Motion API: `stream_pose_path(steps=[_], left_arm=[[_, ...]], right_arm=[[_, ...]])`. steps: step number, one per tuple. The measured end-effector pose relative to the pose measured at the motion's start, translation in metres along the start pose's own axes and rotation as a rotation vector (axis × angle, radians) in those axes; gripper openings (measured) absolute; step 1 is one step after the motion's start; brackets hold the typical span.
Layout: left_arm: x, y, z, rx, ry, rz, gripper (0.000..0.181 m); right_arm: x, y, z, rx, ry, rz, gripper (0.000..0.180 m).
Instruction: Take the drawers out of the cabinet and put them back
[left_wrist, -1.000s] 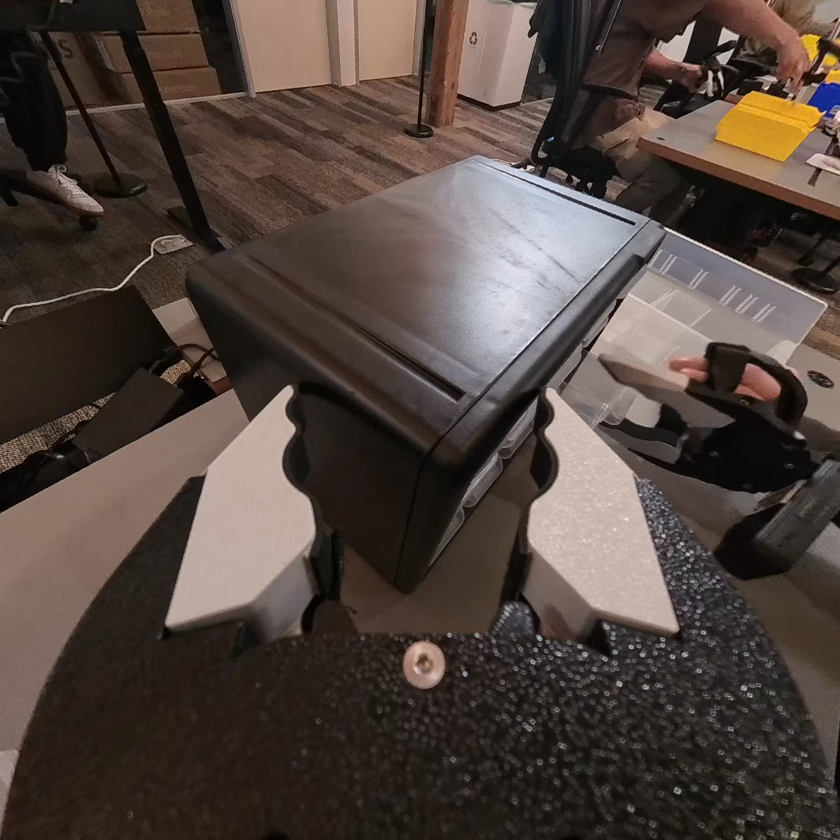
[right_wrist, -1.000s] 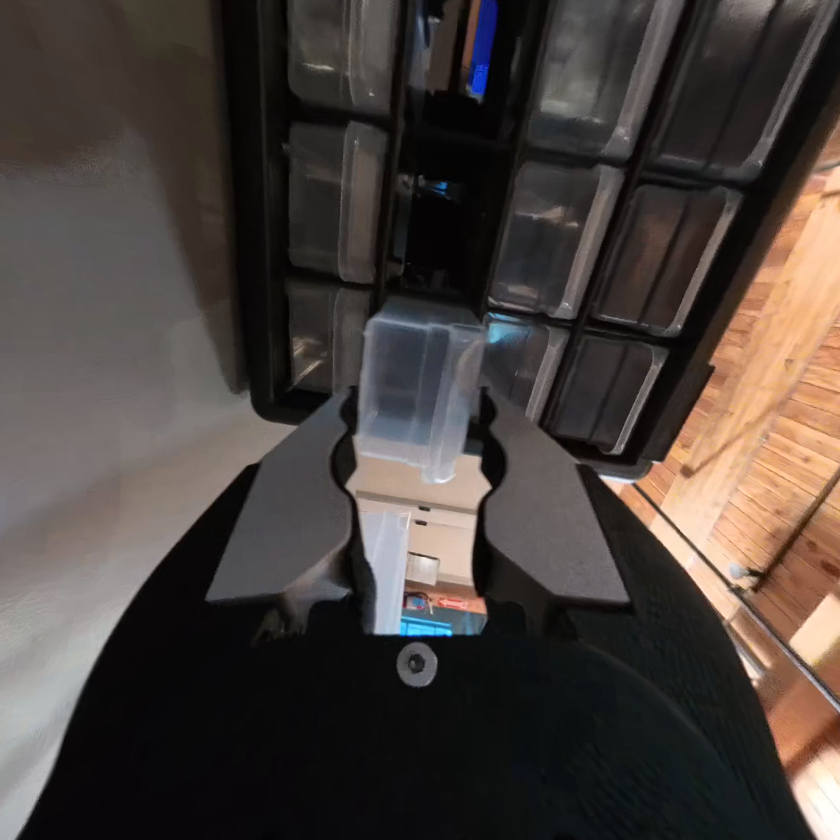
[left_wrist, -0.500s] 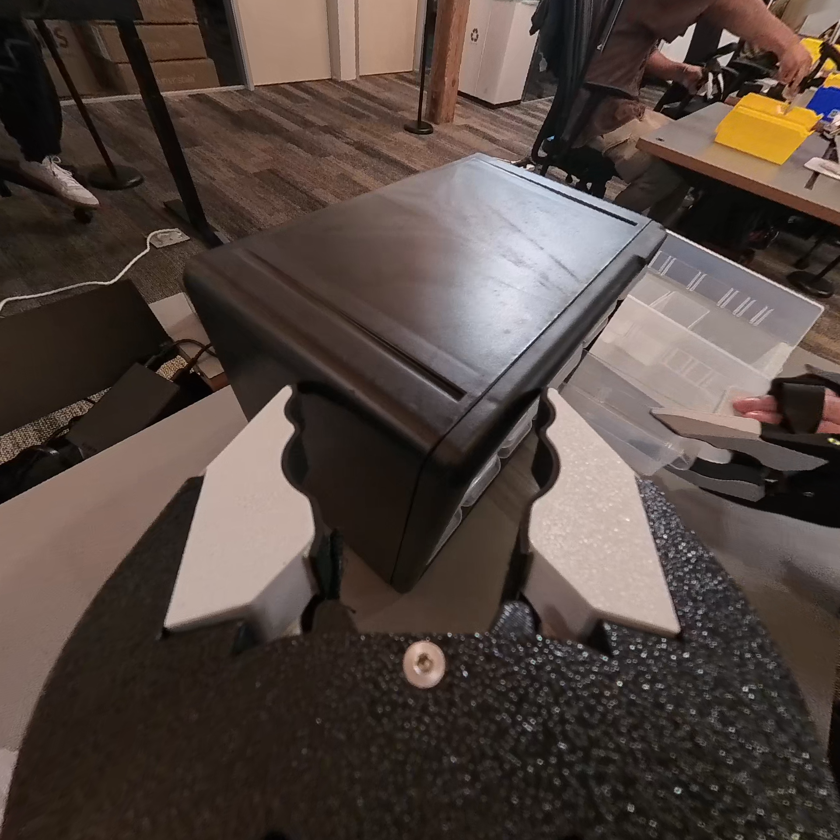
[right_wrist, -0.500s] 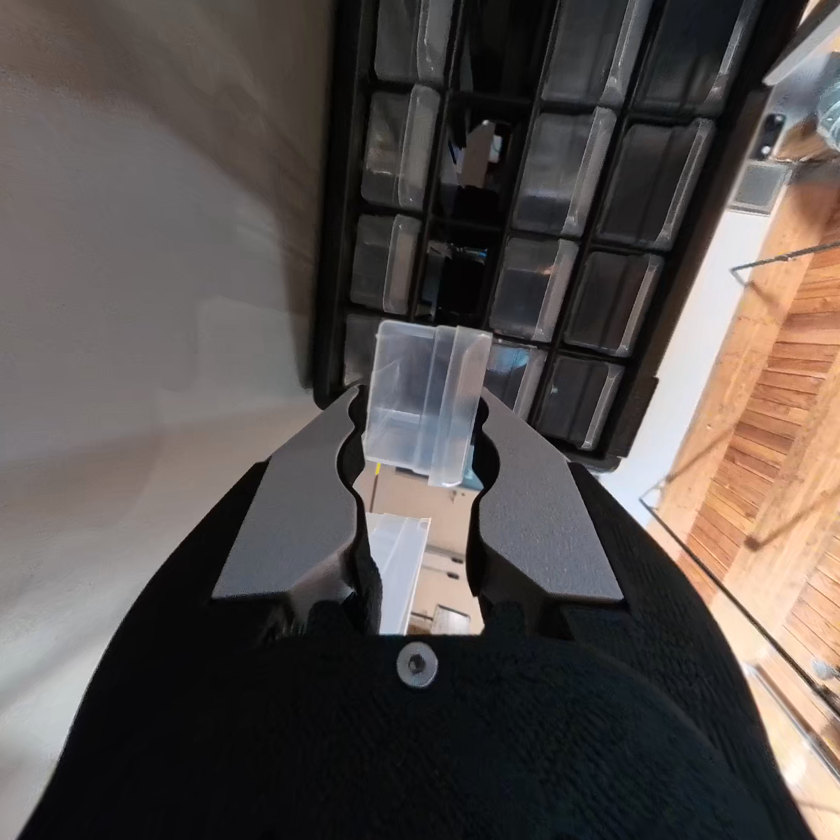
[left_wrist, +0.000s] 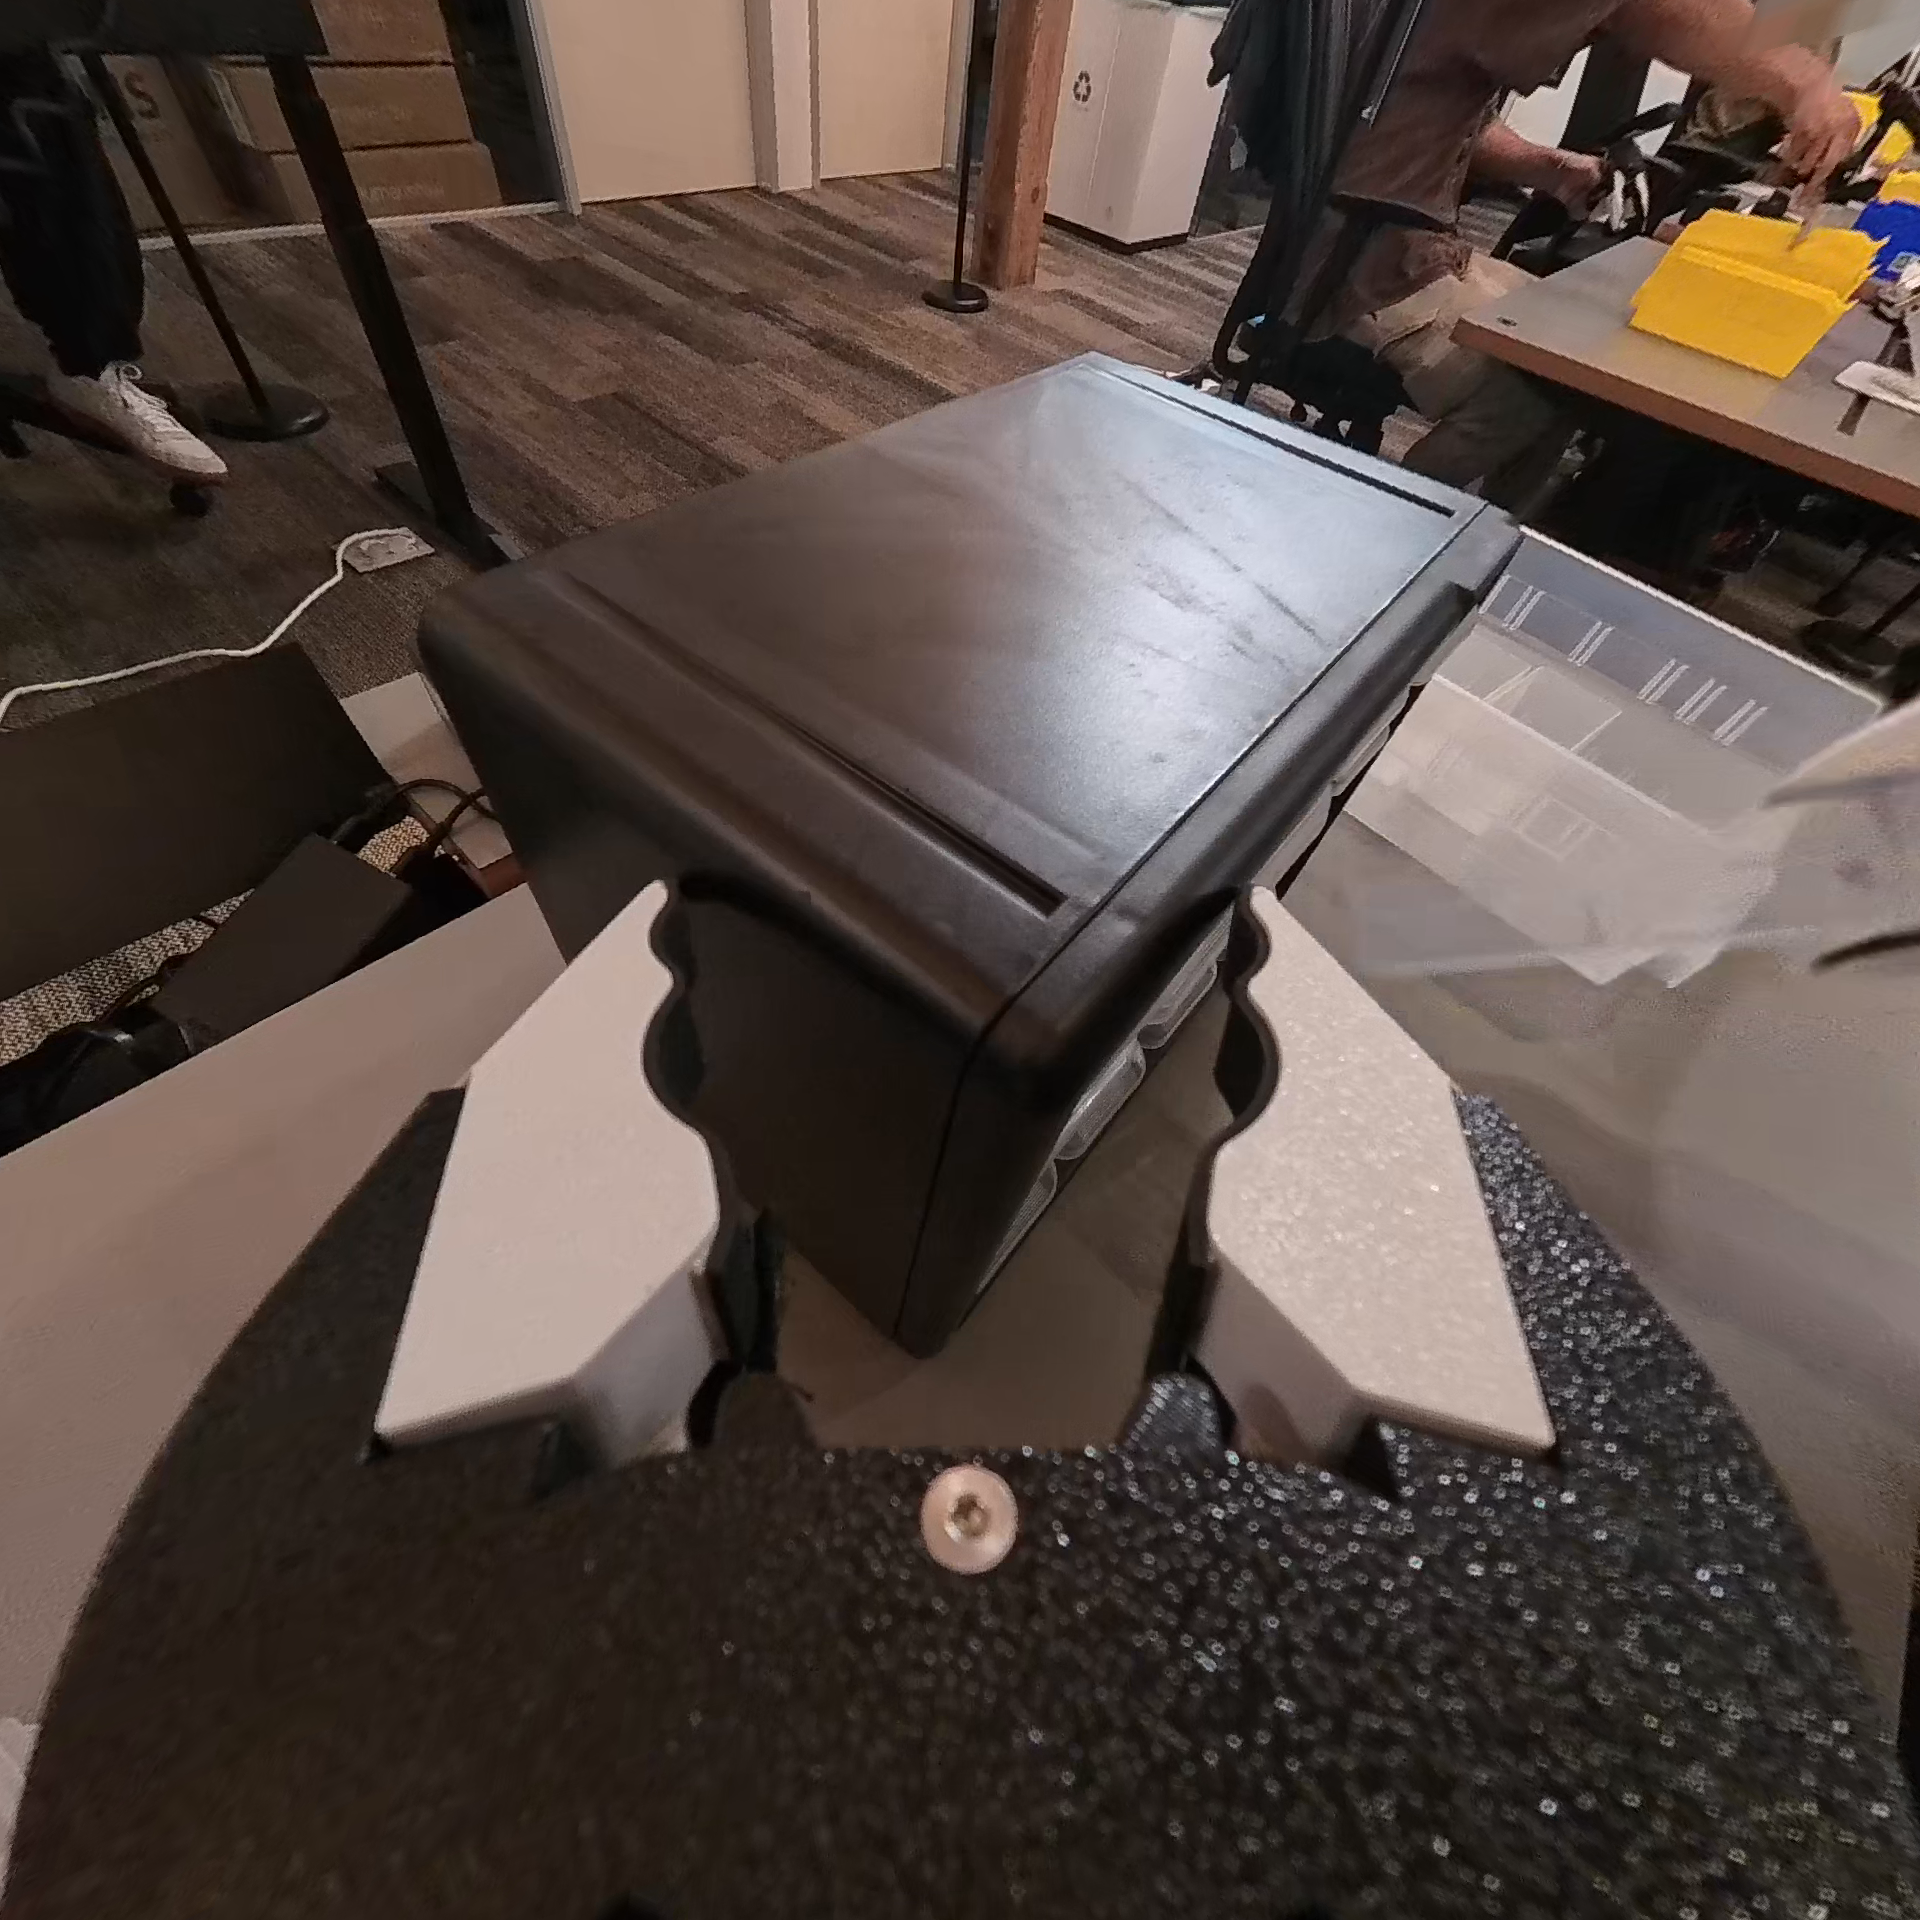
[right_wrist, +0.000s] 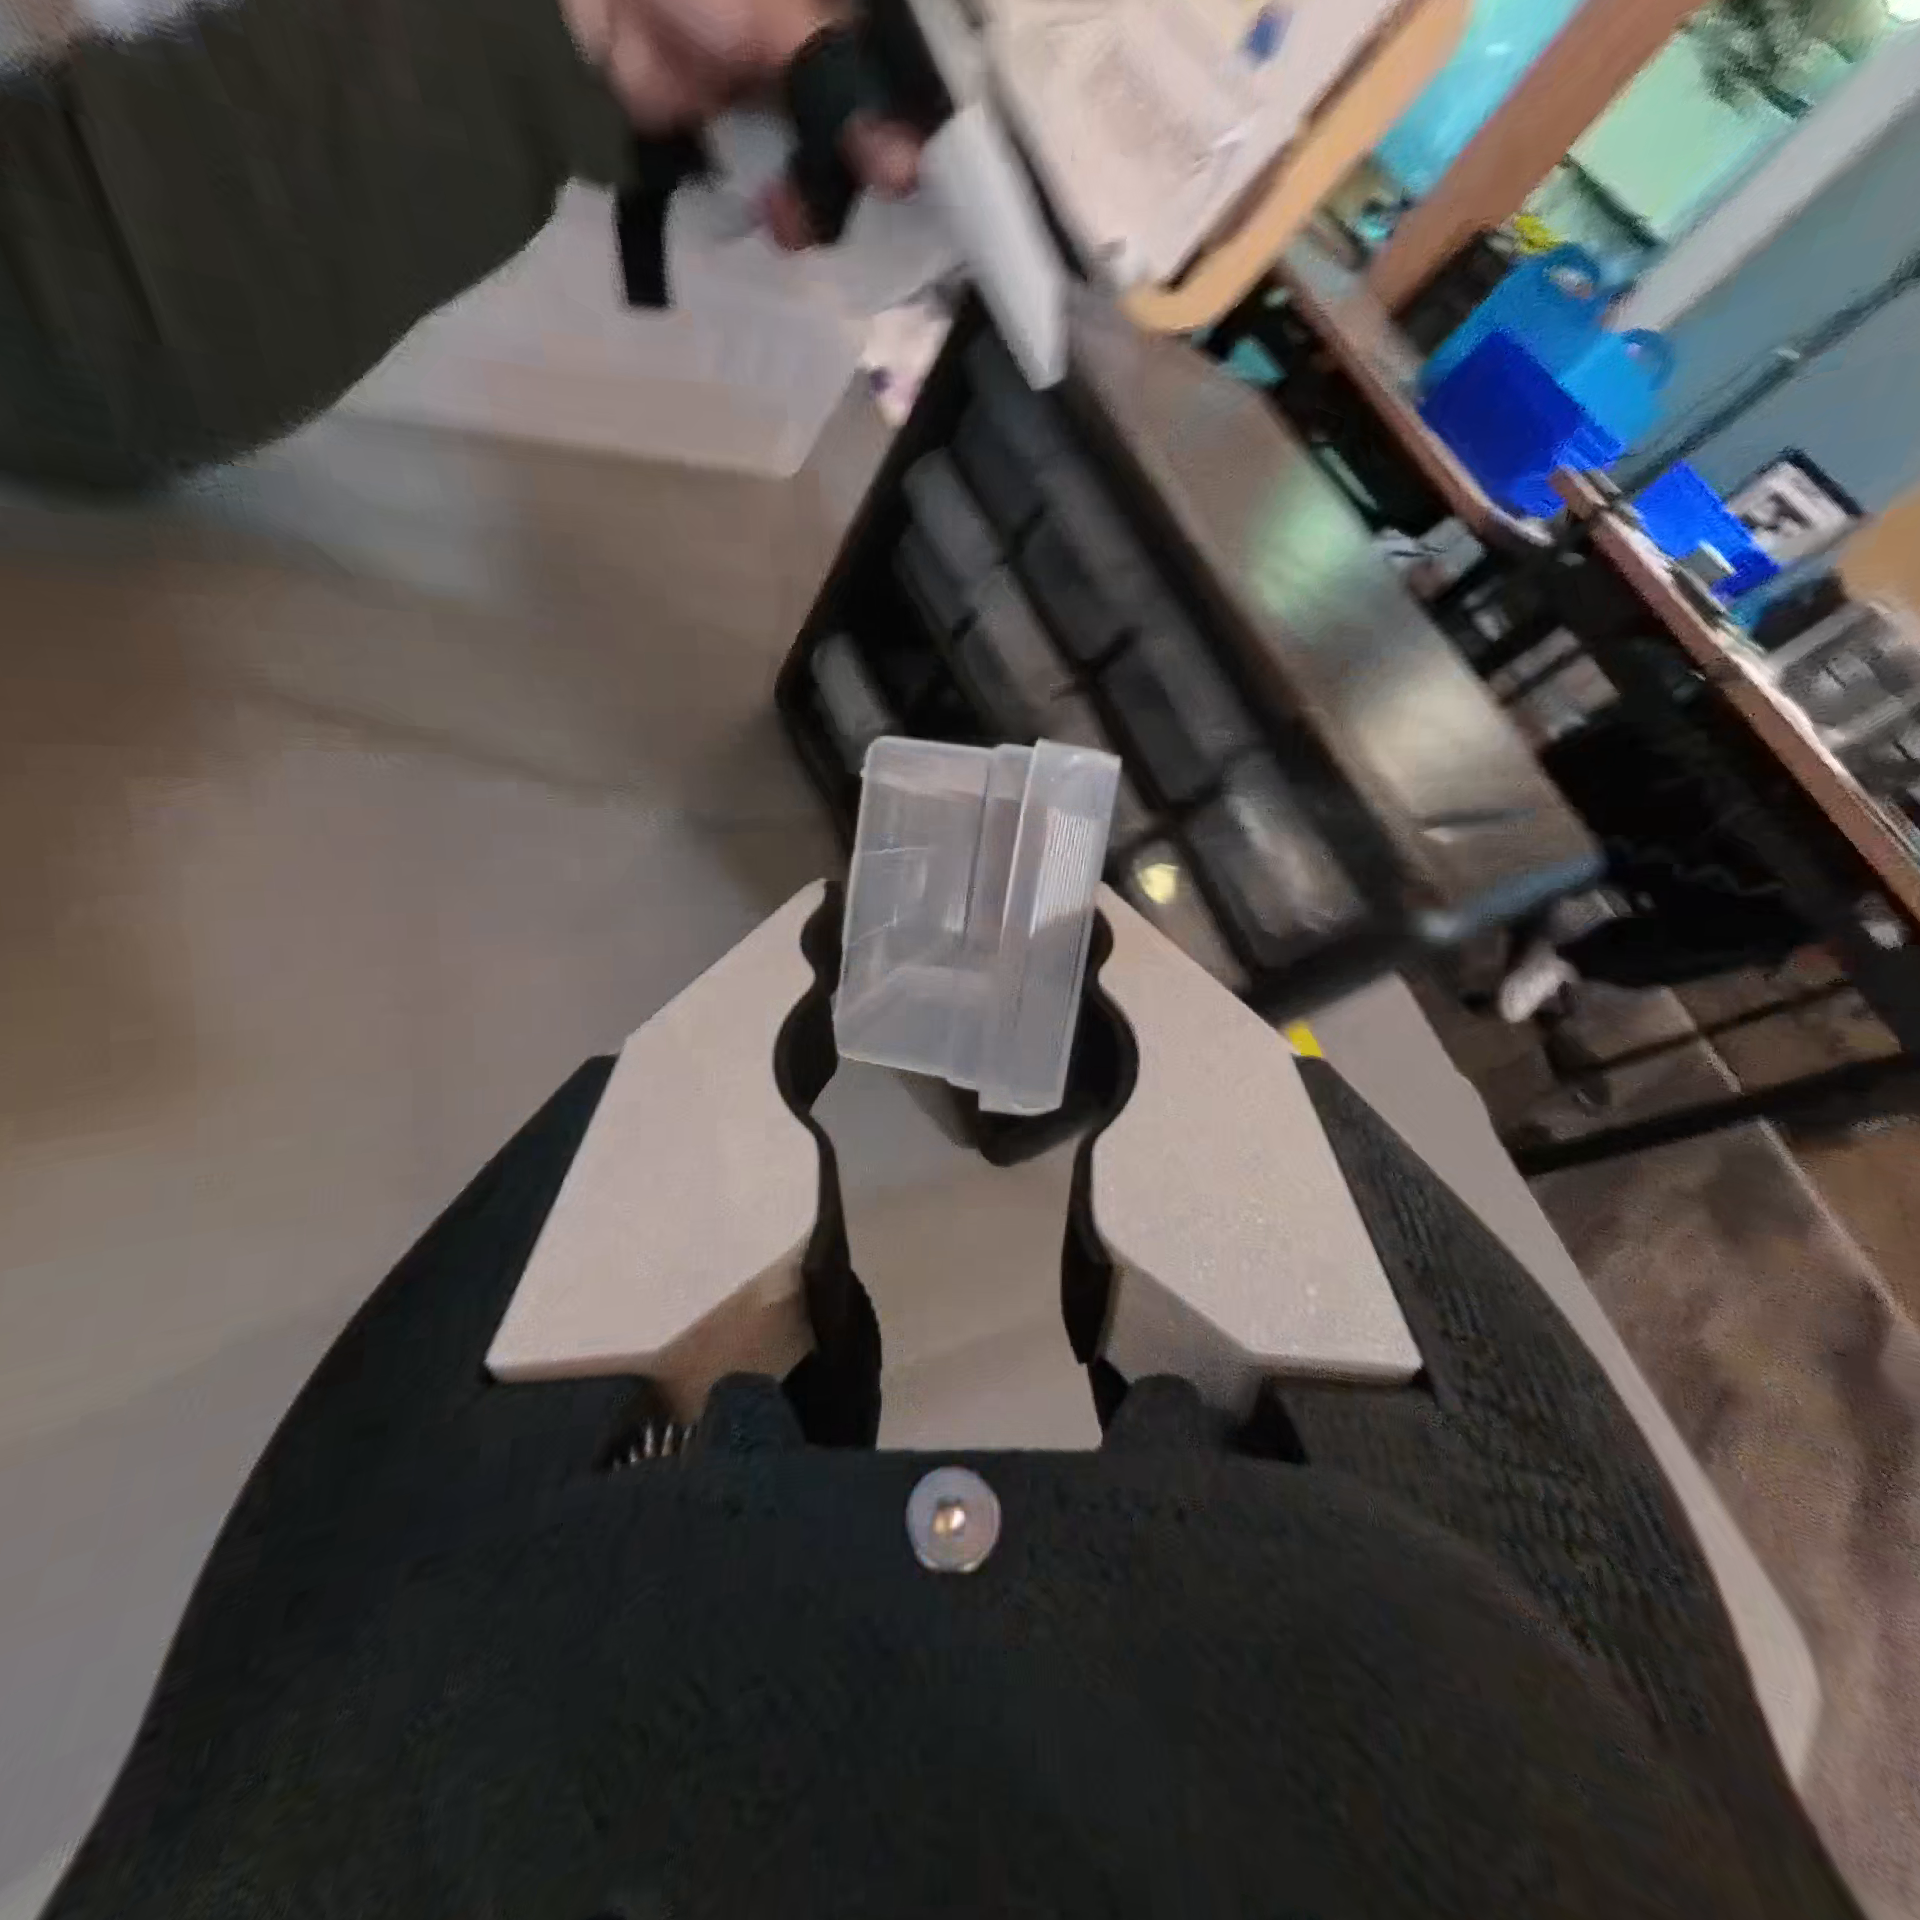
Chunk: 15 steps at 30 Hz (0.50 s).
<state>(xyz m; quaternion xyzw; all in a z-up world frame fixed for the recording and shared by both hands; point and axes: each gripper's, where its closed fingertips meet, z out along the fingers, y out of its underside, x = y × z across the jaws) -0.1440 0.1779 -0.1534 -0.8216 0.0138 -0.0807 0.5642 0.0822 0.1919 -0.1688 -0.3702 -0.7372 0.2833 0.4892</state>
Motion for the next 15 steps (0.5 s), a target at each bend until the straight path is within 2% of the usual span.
stream_pose_path(steps=[2, 4, 9, 12, 14, 15], left_arm=[[0.000, 0.000, 0.000, 0.000, 0.000, 0.000, 0.101], [0.000, 0.000, 0.000, 0.000, 0.001, -0.001, 0.101], [0.000, 0.000, 0.000, 0.003, 0.004, -0.001, 0.101], [0.000, 0.000, 0.000, 0.003, 0.005, -0.001, 0.101], [0.000, 0.000, 0.000, 0.003, 0.005, -0.001, 0.101], [0.000, 0.000, 0.000, 0.003, 0.005, -0.001, 0.101]], right_arm=[[0.026, -0.003, -0.028, -0.008, 0.101, 0.087, 0.043], [0.050, 0.008, -0.060, -0.101, 0.227, 0.183, 0.043], [0.081, 0.073, -0.134, -0.432, 0.522, 0.411, 0.042], [0.078, 0.125, -0.165, -0.651, 0.611, 0.566, 0.041], [0.069, 0.145, -0.162, -0.720, 0.580, 0.601, 0.036], [0.065, 0.152, -0.158, -0.753, 0.565, 0.597, 0.027]])
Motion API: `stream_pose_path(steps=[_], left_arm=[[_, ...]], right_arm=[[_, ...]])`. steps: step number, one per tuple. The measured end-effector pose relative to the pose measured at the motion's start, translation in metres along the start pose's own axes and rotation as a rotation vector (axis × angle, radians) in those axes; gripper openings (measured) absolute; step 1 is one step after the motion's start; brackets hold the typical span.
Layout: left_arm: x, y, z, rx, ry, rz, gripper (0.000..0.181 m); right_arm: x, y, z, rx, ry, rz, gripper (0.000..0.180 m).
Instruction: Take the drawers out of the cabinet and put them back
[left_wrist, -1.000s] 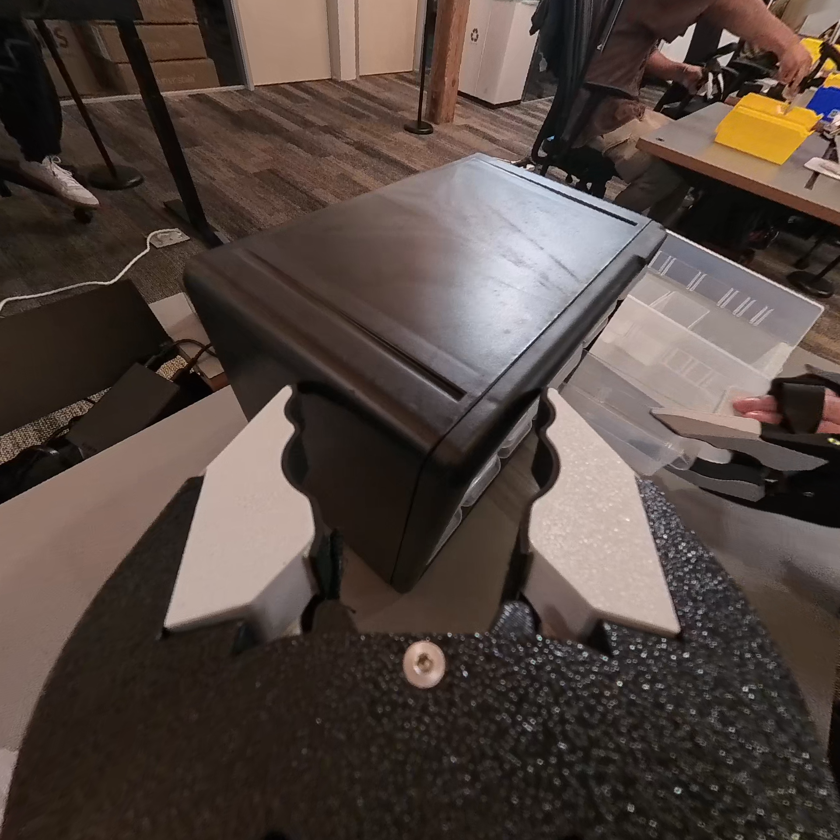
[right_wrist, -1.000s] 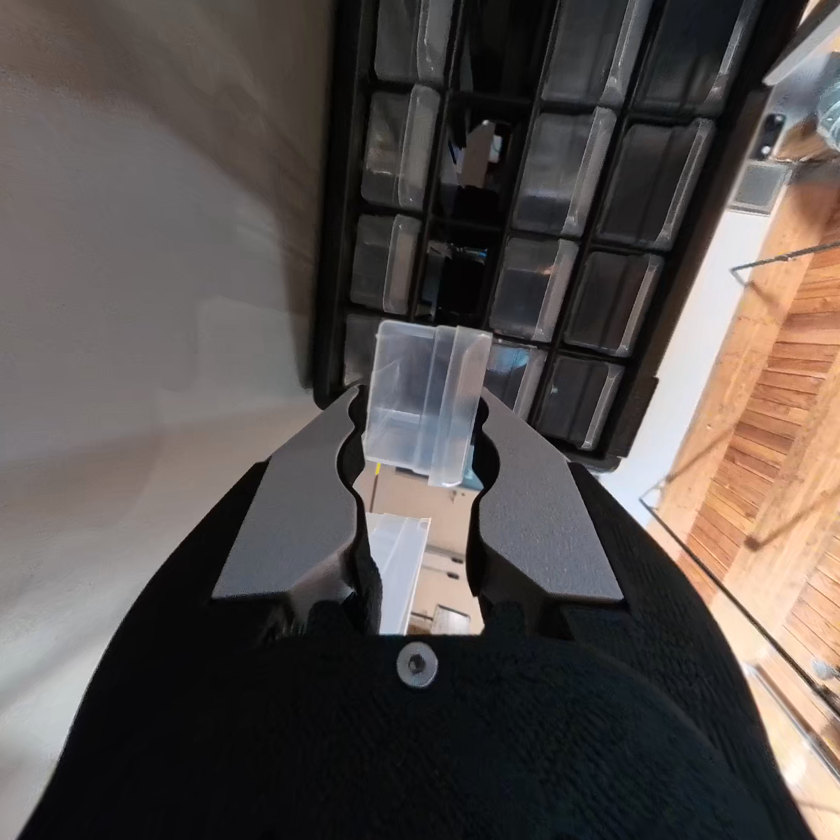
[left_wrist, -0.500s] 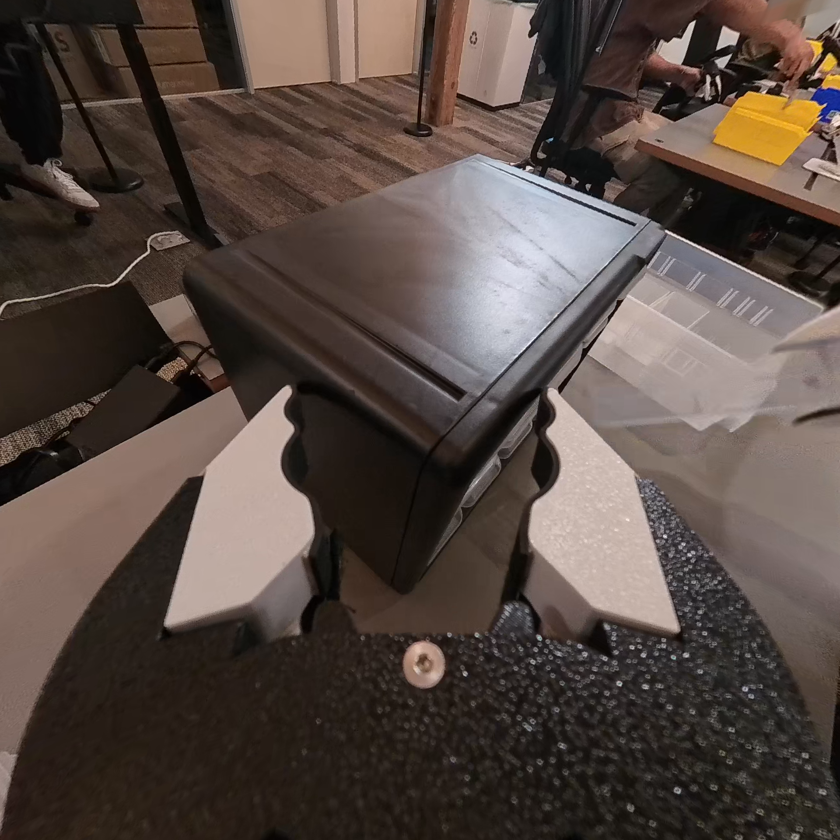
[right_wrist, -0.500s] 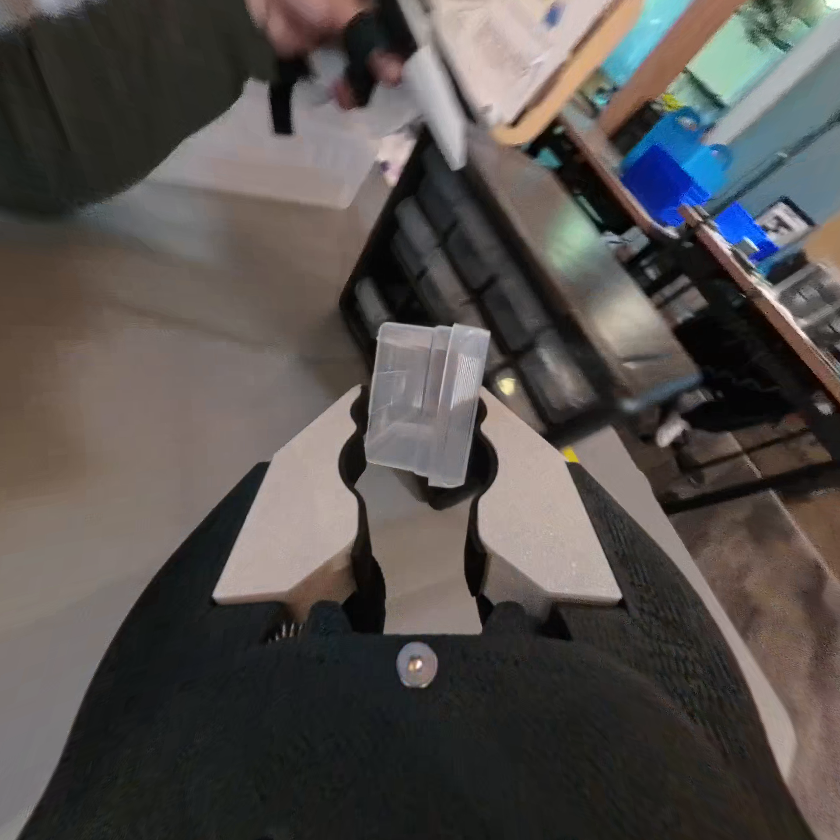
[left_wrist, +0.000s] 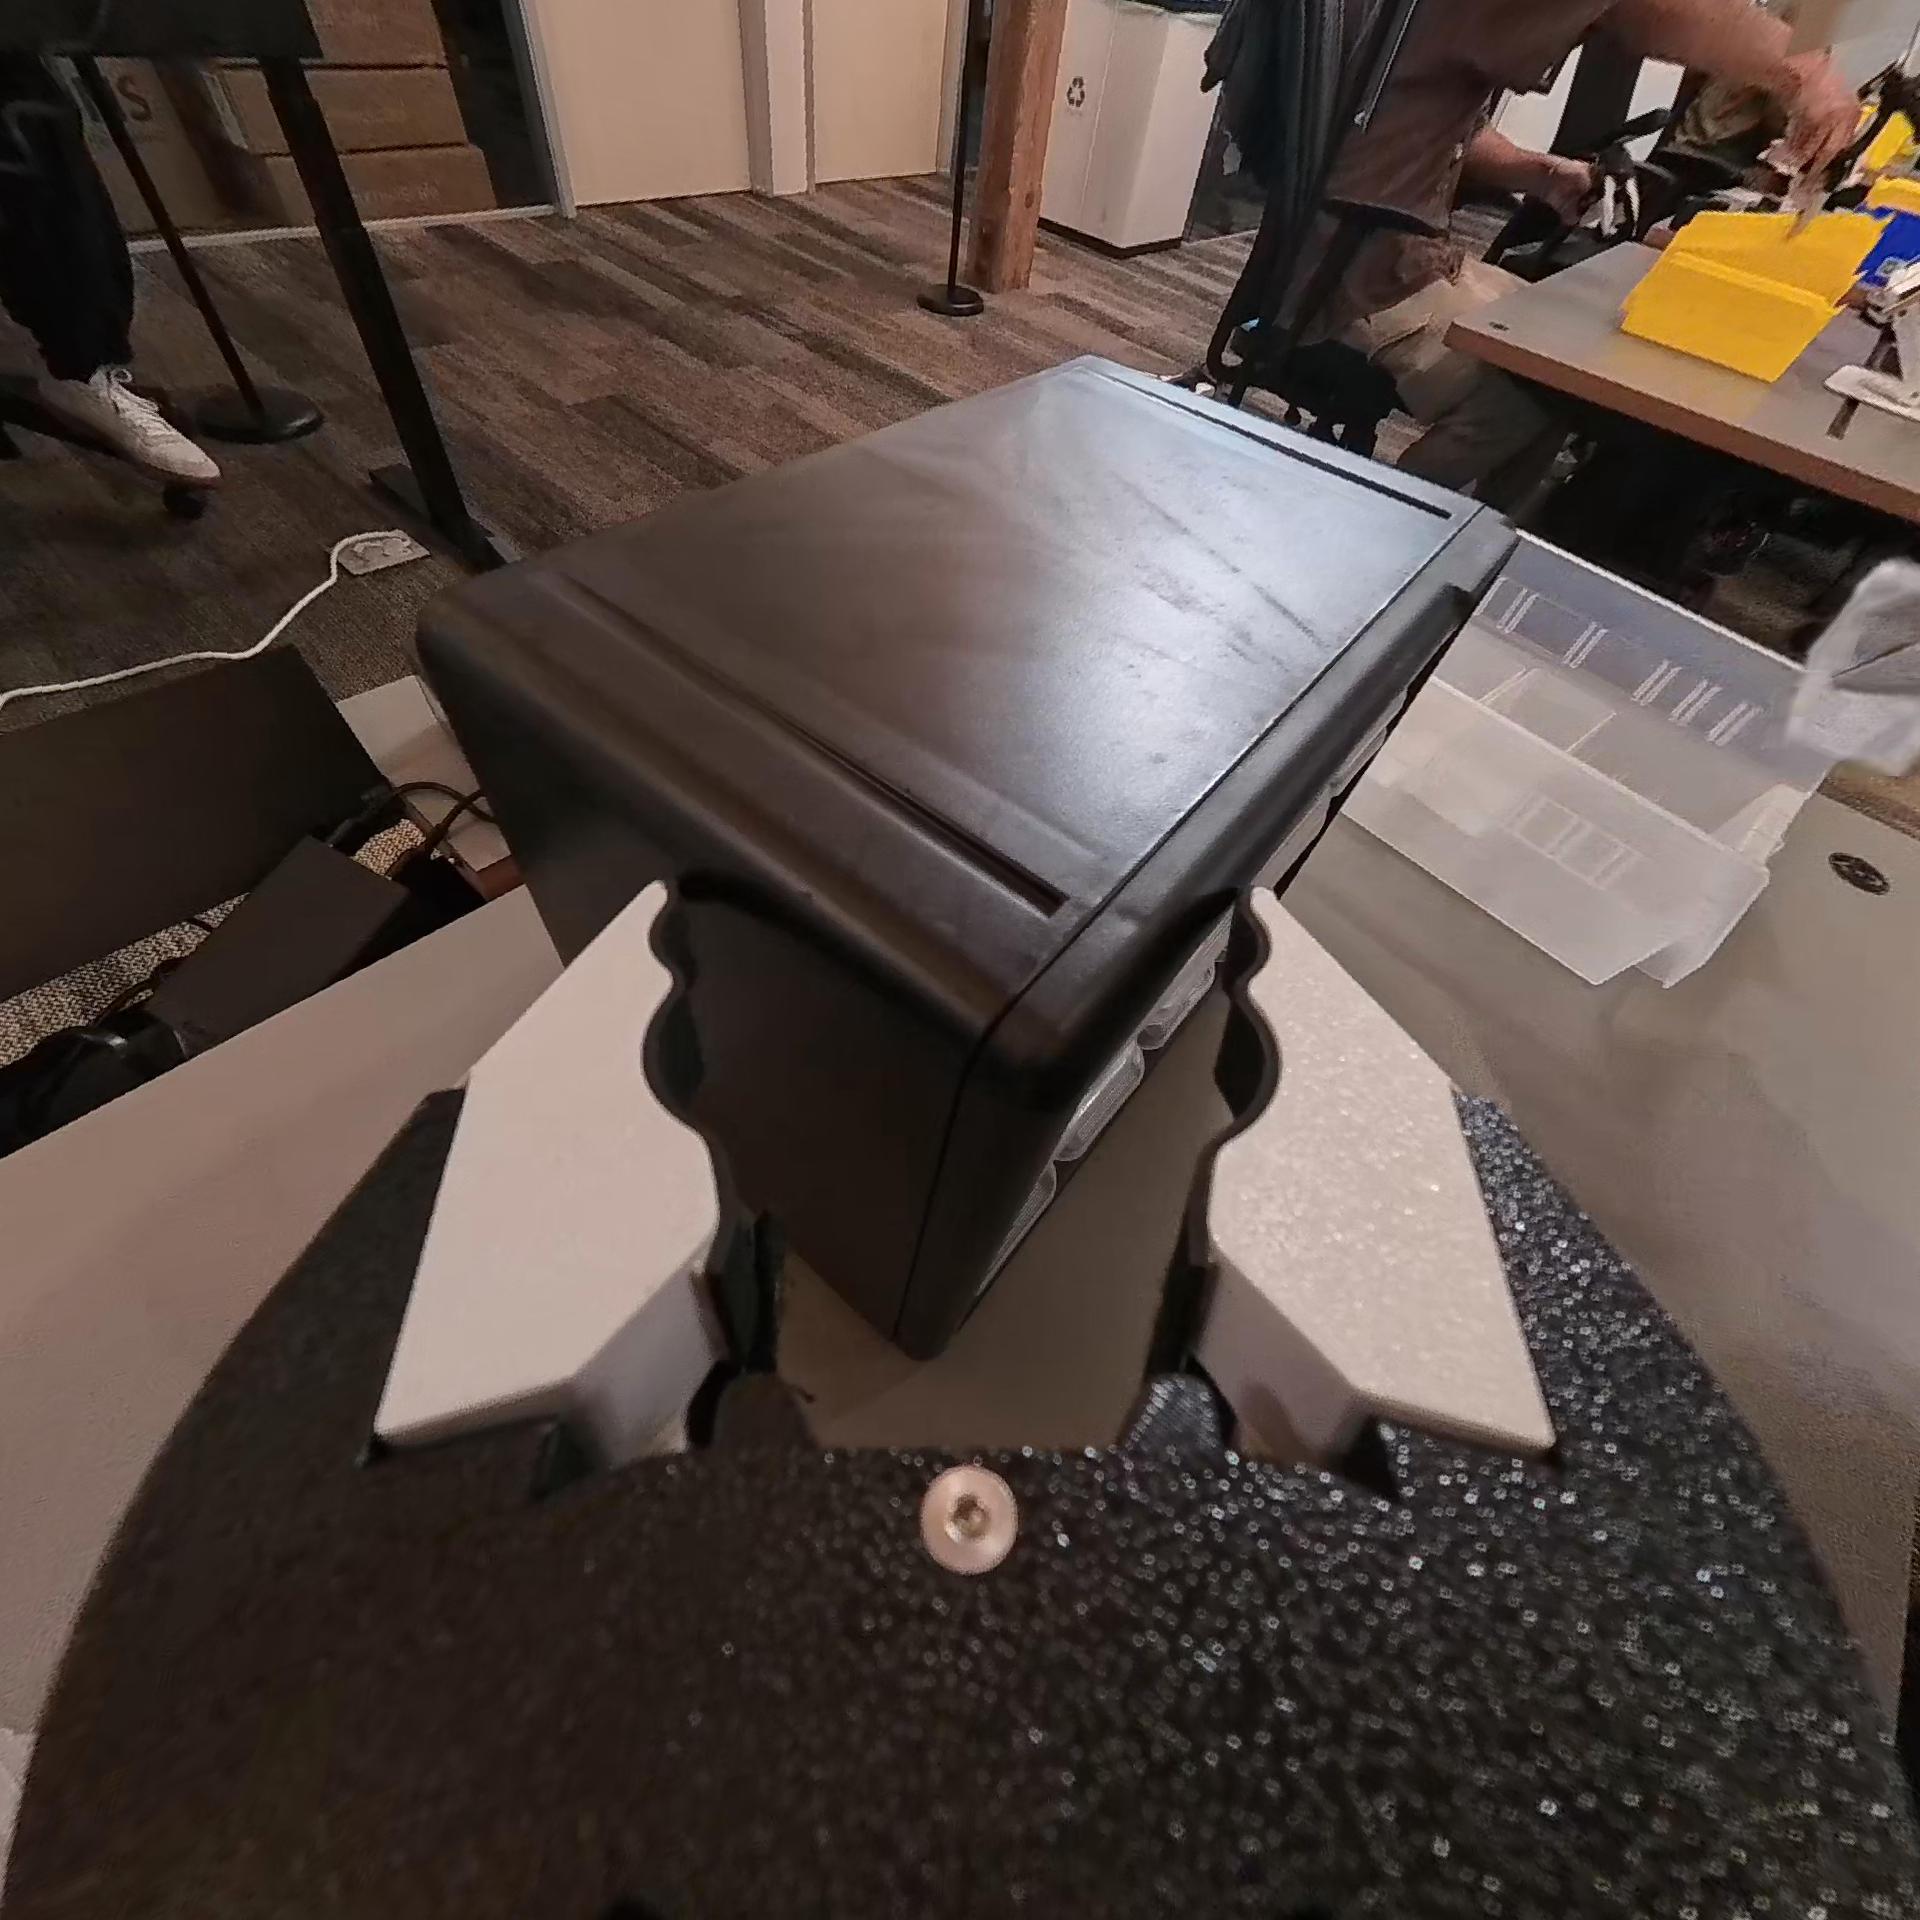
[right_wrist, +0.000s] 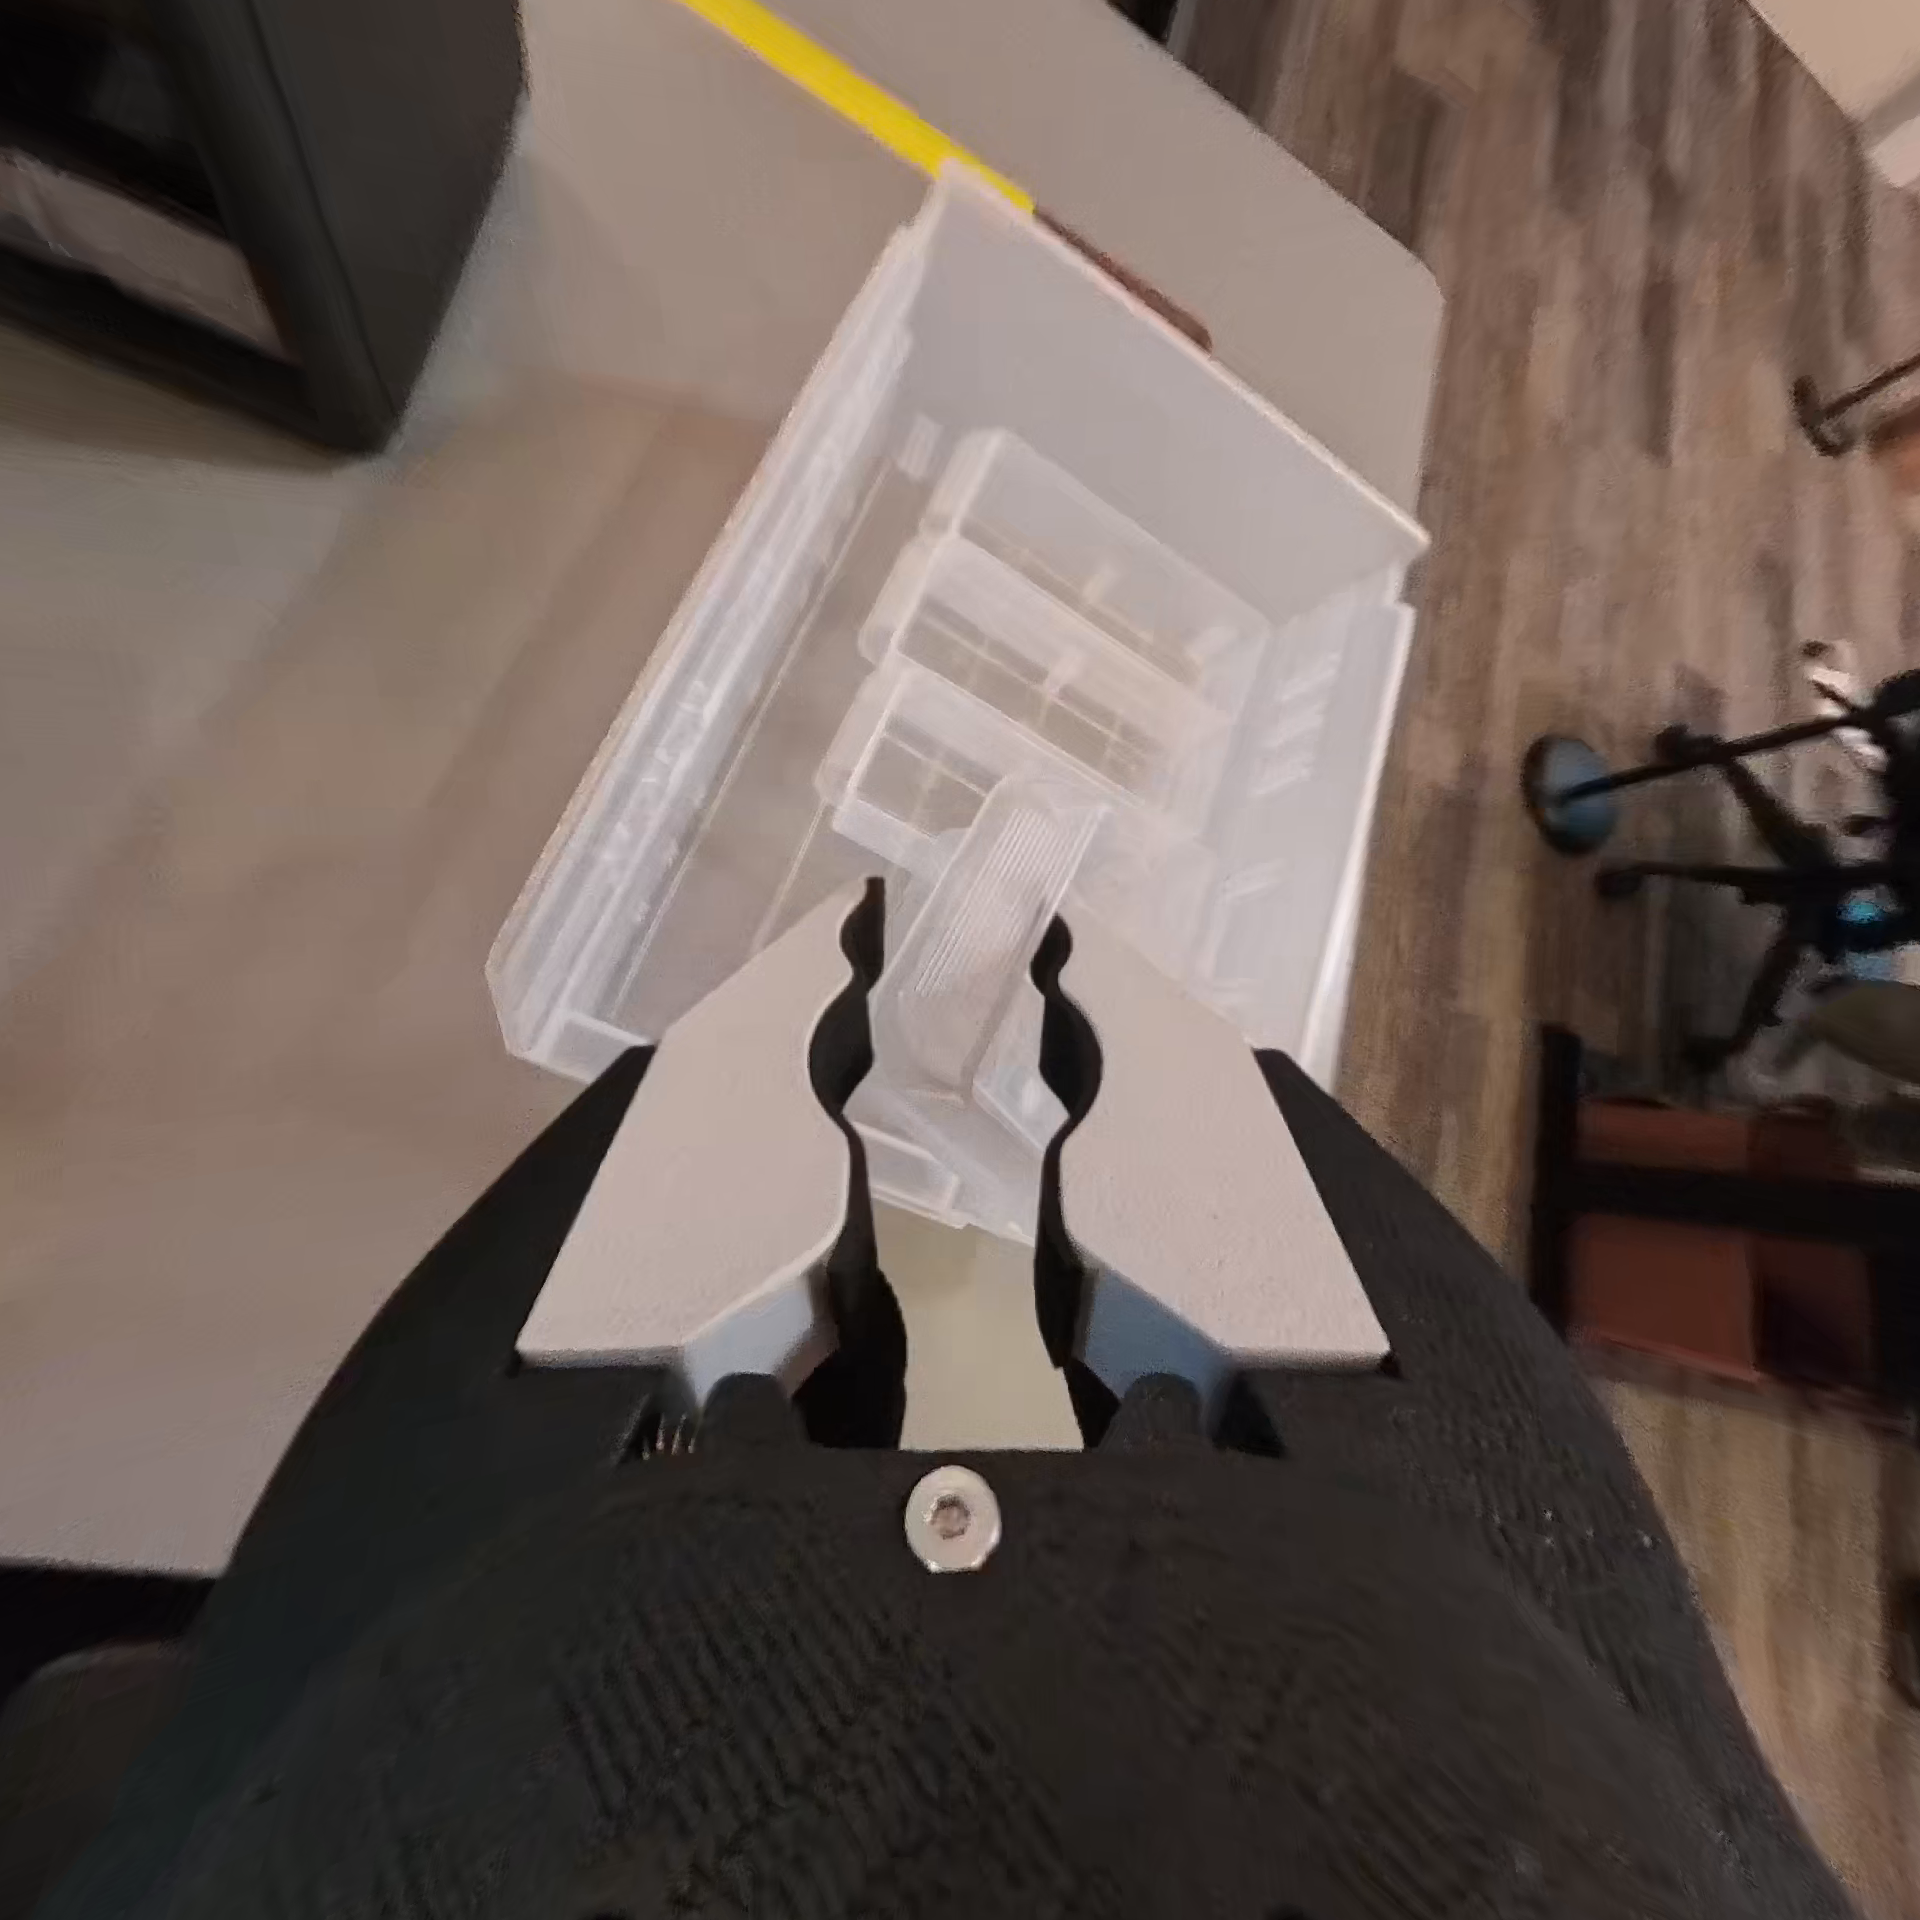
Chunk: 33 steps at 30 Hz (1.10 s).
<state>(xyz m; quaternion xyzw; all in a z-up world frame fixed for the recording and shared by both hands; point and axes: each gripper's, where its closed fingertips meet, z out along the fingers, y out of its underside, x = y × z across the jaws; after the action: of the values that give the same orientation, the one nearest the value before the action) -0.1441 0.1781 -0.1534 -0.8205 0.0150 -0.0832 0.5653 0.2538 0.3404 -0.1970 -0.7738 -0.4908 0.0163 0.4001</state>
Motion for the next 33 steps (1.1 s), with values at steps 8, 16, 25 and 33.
stream_pose_path(steps=[8, 16, 25, 33], left_arm=[[0.000, 0.000, 0.000, -0.002, -0.002, 0.000, 0.101], [0.000, 0.000, 0.000, -0.004, -0.001, 0.000, 0.101], [-0.001, -0.001, 0.000, -0.004, -0.003, 0.000, 0.101], [-0.010, -0.001, -0.002, -0.019, -0.082, -0.009, 0.117]], right_arm=[[-0.019, -0.007, 0.044, -0.005, -0.035, -0.064, 0.026], [-0.034, 0.020, 0.076, -0.088, -0.118, -0.045, 0.026], [-0.045, 0.027, 0.099, -0.040, -0.221, 0.080, 0.044], [0.013, 0.008, 0.050, 0.230, 0.055, 0.180, 0.082]])
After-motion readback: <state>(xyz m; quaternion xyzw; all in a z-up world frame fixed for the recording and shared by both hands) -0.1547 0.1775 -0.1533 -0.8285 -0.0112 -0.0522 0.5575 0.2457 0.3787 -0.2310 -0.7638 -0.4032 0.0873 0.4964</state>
